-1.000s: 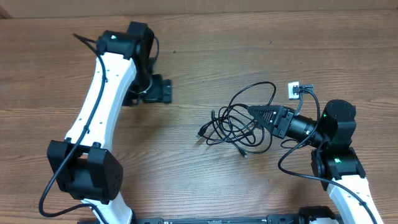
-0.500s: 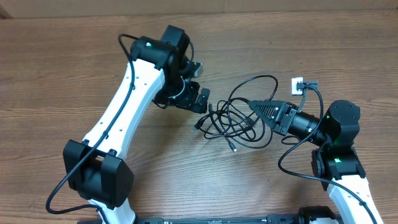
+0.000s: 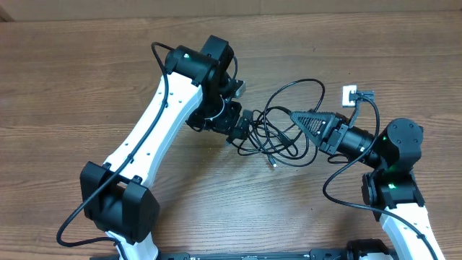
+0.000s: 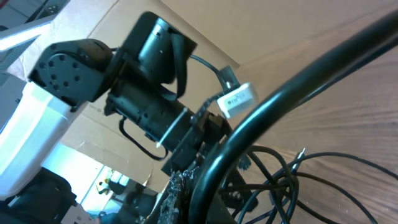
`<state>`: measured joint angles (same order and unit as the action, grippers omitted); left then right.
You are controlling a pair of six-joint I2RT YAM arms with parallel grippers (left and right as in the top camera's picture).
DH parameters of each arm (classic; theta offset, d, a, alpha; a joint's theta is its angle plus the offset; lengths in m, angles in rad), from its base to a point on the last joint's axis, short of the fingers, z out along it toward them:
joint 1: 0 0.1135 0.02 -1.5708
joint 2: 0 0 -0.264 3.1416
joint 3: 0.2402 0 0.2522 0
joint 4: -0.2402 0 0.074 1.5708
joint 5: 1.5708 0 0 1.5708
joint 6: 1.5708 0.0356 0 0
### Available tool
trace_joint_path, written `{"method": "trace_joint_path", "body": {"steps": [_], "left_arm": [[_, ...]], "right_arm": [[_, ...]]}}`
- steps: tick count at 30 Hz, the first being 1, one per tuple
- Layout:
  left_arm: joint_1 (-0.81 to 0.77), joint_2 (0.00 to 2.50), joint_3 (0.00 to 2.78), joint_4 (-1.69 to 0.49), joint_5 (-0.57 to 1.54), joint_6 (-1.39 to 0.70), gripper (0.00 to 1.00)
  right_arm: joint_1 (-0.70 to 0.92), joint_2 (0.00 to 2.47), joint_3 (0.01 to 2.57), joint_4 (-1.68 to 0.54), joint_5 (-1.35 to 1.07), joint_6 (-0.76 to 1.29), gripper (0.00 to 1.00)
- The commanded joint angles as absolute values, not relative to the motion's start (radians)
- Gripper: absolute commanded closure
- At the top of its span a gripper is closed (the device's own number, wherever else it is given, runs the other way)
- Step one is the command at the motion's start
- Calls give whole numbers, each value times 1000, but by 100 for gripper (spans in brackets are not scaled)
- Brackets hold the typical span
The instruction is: Untangle cables
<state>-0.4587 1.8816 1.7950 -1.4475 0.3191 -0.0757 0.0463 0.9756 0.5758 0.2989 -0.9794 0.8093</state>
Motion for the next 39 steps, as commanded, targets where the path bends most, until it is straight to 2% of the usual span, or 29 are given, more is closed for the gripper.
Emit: {"method": "trace_joint_path", "body": {"steps": [1,11,25,30,34,39], "left_arm": [[-476,1895,1807,-1458,334,-91,0],[-488,1895,1807,-1471,318,-90,0],[-488,1895,1802,-1584,79,-91,0],[-482,1895,1802,-1619,-96,-113,0],[-463,1895,1802,-1641,-302,-251,0],[-411,1895,1802,-1647,-366,-314,0]], "right_arm": [[43,972,590,341,-979,816,96],[43,972,590,425,-931,815,96],[43,972,590,508,-838,816,96],[43,972,590,525,-838,815,96],[18,972,591,525,-839,820,96],[-30,972,590,521,-858,849,96]]}}
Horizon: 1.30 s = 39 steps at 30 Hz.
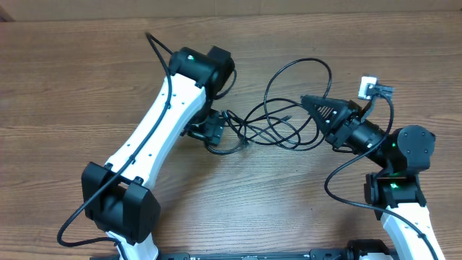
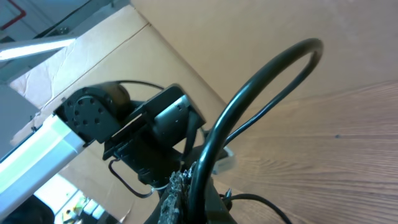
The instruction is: Untangle cables
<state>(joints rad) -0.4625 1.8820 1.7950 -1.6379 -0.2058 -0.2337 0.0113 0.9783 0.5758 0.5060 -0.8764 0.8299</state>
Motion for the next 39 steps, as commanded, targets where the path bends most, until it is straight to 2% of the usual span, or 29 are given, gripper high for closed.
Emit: {"method": "trace_joint_path", "body": {"steps": [1,11,20,27,31,39], "left_arm": [[-393,1895,1802,-1647,-378,-326,0],[-282,1895,1802,-1641,-310,-348,0],[-279,1895,1802,-1629,-256,-348,0],[-281,1895,1802,-1611,-160,-343,0],[-281,1895,1802,-1584,-76,-301,0],[-282,1895,1802,-1491,118,-224,0]], "right_arm": [[-41,972,590,514,-866,849,96],[-57,972,590,498,-880,849,96],[-57,972,590,450,-879,840,96],[-57,972,590,315,-828,838,96],[-57,972,590,226,-796,838,86],[-57,981,590,44,-741,837,80]]}}
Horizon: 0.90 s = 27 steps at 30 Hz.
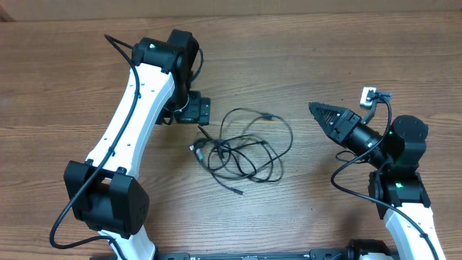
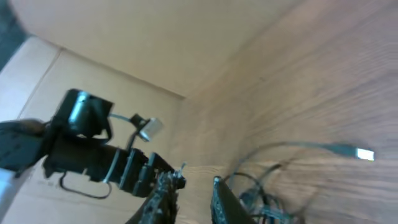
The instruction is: Untangle cables
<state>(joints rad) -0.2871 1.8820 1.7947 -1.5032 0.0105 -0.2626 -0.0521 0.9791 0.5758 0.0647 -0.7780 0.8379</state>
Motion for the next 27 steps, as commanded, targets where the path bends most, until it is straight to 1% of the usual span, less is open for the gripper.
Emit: {"method": "trace_joint_path", "body": {"steps": [1,4,6,10,13,15,18,22,25,27], "left_arm": [[-282,1895,1802,-1486,125,-224,0],[-282,1895,1802,-1484,124,-224,0],[-282,1895,1802,-1485,124,-223,0],[-285,1895,1802,-1485,115,-220,0],[-285,1895,1802,-1491,66,-220,0],[-285,1895,1802,-1493,46,-220,0],[-285,1895,1802,-1494,44,-220,0],[-285,1895,1793,-1494,44,-216,0],[-285,1895,1753,-1468,44,-216,0],[-285,1895,1715,-1444,44,-216,0]], "right_arm": [[-57,985,590,29,-741,837,78],[-57,999,590,1,-741,837,69],[-57,1011,590,-8,-741,837,67],[-56,1035,590,-10,-751,836,59],[-56,1048,590,-14,-760,831,51],[-56,1050,590,-20,-761,816,46],[-56,1050,590,-38,-760,778,35],[-56,1050,590,-62,-759,772,26],[-56,1050,590,-64,-759,750,21],[-56,1050,590,-66,-759,750,20]]}}
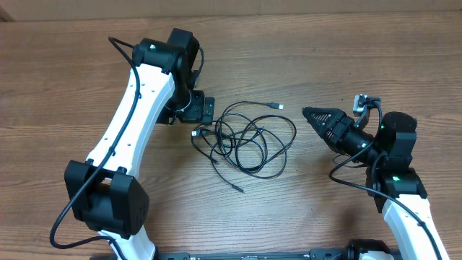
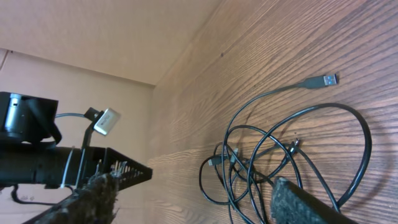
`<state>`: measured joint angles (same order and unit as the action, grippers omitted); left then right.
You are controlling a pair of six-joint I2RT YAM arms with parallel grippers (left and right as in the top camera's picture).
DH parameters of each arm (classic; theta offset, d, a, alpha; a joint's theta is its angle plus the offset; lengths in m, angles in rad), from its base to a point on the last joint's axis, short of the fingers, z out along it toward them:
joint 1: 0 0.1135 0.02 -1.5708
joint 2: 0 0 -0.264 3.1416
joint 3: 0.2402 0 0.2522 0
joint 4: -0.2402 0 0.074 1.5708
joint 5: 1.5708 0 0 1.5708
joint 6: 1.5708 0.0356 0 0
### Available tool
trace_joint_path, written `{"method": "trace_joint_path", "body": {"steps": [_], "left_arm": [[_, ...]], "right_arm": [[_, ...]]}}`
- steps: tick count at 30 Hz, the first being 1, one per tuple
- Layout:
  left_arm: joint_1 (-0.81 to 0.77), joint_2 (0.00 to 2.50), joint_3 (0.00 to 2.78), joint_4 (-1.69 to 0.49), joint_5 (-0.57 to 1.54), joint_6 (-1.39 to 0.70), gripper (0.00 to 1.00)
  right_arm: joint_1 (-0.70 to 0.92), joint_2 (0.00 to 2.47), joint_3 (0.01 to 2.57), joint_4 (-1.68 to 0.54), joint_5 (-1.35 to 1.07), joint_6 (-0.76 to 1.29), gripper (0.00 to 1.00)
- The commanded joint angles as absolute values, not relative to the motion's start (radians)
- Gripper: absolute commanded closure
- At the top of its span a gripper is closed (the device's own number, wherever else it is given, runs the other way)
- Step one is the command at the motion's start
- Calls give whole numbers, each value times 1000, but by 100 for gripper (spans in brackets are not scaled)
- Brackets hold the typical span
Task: Untangle cables
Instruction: 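Lower the left gripper onto the left edge of the cable pile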
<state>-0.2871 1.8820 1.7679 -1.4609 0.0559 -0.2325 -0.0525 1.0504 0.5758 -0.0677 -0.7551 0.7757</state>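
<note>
A loose tangle of thin black cables [image 1: 245,137] lies on the wooden table [image 1: 65,87], a silver USB plug [image 1: 276,106] sticking out at its far right. The right wrist view shows the same cables [image 2: 280,149] and plug [image 2: 326,80] flat on the wood. My right gripper [image 1: 307,113] points left at the tangle from a short way off, jaws wide open and empty [image 2: 194,182]. My left gripper [image 1: 198,114] hangs at the tangle's left edge, near a cable end; its black finger [image 2: 124,171] shows, but the jaw gap is hidden.
A cardboard wall [image 2: 93,31] stands along the table's far edge. The white left arm [image 1: 137,108] crosses the left half of the table. A small white tag [image 1: 359,103] sits on the right arm's own cable.
My right gripper's jaws stood close together then and now stand wide open. The cable pile has shifted slightly and the USB plug lies farther right. The left gripper has hardly moved.
First both grippers were together at mid-table, each at the tangle, the right shut on a cable loop. Then they were farther apart with the cables stretched between them. Later the cables lay loose on the table, the right gripper empty and drawn back. Now it is wide open.
</note>
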Motion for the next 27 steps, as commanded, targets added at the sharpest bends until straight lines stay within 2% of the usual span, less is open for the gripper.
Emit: {"method": "trace_joint_path", "body": {"steps": [1,6,14,27], "left_arm": [[-285,1895,1680,-1420,45,-216,0],[-285,1895,1538,-1313,81,-216,0],[-313,1895,1402,-1185,113,-168,0],[-330,1895,1361,-1064,131,-330,0]], "right_arm": [[-56,1051,590,-67,-759,750,19],[-56,1051,590,-67,-749,750,14],[-56,1051,590,-70,-748,750,13],[-56,1051,590,-117,-733,750,12]]}}
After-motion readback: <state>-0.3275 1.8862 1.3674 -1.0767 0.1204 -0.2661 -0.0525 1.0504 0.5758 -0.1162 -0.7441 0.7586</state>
